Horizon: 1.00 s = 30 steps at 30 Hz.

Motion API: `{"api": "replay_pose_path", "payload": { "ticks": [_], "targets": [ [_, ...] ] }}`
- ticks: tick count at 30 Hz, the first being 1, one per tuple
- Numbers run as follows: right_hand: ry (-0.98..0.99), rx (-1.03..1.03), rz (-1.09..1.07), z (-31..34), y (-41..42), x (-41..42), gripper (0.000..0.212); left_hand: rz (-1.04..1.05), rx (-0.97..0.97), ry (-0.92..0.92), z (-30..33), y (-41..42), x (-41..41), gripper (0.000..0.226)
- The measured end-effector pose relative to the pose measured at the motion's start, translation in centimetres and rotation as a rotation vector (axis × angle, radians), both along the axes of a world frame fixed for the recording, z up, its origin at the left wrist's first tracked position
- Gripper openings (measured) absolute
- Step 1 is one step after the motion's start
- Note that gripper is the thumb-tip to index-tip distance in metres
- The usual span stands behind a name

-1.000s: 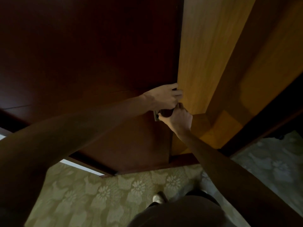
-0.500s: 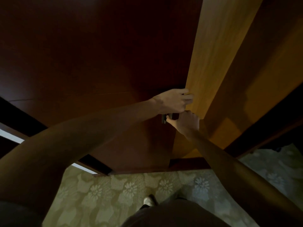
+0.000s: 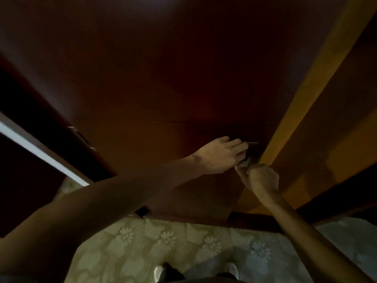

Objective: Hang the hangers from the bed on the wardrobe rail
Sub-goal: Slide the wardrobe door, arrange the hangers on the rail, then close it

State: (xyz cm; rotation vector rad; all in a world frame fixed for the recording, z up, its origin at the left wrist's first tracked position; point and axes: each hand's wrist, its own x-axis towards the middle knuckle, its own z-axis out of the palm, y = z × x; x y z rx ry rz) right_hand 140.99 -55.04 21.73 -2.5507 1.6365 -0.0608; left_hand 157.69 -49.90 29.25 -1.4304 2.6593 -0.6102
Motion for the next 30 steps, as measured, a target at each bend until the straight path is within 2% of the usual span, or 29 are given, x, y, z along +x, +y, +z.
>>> {"api": "replay_pose_path", "payload": {
  "ticks": [3,7,10,12,15,19,21,24,26,30],
  "targets": [
    [-0.019,0.069,0.029,0.0,3.2,5.0,0.047,0.274,0.023,0.239,-0.7,5.4,6.7,0.028],
    [-0.152,0.162,0.198,-0.3,9.3,15.2,0.038,0.792,0.089,0.402,-0.7,14.2,18.0,0.028],
    [-0.231,0.132,0.274,0.8,15.1,24.4,0.041,1.158,0.125,0.563,0.1,20.8,26.6,0.03],
    [-0.264,0.107,0.312,2.2,18.7,30.5,0.042,1.319,0.11,0.626,0.8,23.7,31.3,0.035],
    [-0.287,0.07,0.35,4.2,22.4,38.0,0.04,1.384,0.08,0.705,1.8,25.2,36.0,0.048],
    [-0.186,0.007,0.292,6.2,23.9,43.6,0.021,1.398,0.092,0.831,2.7,24.4,38.4,0.063],
    [-0.115,-0.067,0.232,6.6,23.6,45.0,0.019,1.372,0.051,0.938,3.0,23.5,39.3,0.052],
    [-0.078,-0.102,0.161,6.8,23.0,46.1,0.022,1.333,-0.027,1.042,2.7,22.8,40.5,0.014],
    [-0.093,-0.099,0.141,6.6,22.6,46.1,0.021,1.302,-0.08,1.031,2.5,22.7,41.0,0.011],
    [-0.112,-0.094,0.13,6.1,22.0,46.0,0.041,1.243,-0.116,0.99,2.3,22.5,41.5,0.01]
  ]
}}
